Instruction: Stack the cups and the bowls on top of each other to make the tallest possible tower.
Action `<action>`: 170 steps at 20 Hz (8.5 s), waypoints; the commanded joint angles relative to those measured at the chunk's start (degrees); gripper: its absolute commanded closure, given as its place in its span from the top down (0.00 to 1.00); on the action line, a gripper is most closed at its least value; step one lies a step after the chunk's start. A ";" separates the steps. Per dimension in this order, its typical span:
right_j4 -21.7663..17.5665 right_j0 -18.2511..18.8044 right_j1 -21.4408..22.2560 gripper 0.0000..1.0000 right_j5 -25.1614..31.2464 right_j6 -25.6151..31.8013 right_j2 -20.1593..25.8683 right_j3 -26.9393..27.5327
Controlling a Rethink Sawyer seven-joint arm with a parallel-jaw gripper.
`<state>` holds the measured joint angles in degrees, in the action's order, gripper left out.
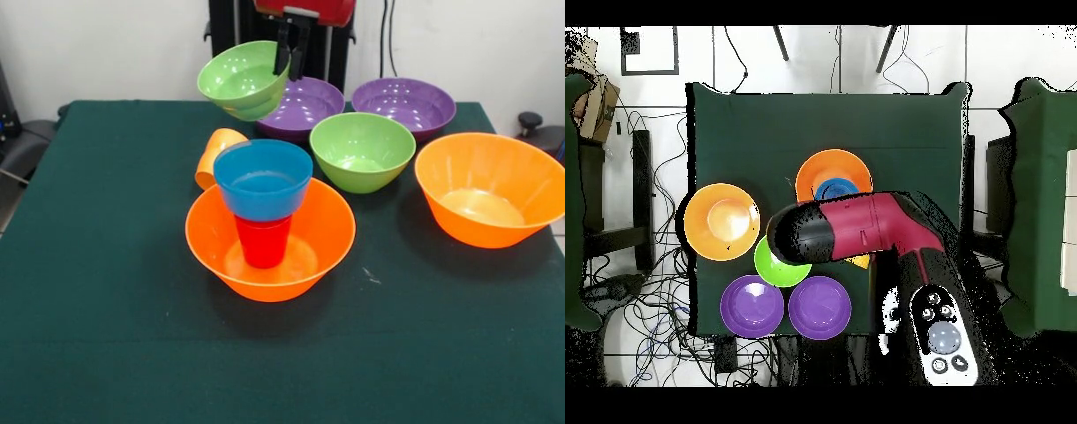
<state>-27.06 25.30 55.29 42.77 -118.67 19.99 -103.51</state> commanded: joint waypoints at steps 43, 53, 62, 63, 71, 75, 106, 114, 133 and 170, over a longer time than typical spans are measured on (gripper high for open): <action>-0.21 -9.06 -9.24 0.00 10.90 1.19 -5.82 20.72; 0.69 -9.21 -6.69 0.00 11.90 2.43 -6.81 18.91; 0.71 -9.06 -5.62 0.00 12.08 3.69 -6.96 18.59; 0.58 -9.25 -6.21 0.00 12.24 3.52 -6.91 19.40; 0.20 -10.25 -8.66 0.00 11.34 2.31 -7.19 21.73; 0.51 -10.31 -8.64 0.00 11.78 2.80 -7.24 22.20; 1.25 -13.31 -11.85 0.00 11.43 -0.11 -8.86 25.86; 0.82 -12.79 -13.35 0.00 10.70 1.53 -8.85 27.49; 1.49 -14.23 -11.88 0.00 11.39 0.60 -10.15 26.01; 2.41 -16.09 -11.49 1.00 10.40 0.29 -12.55 25.85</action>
<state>-24.86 10.21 43.49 48.37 -118.67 6.28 -78.04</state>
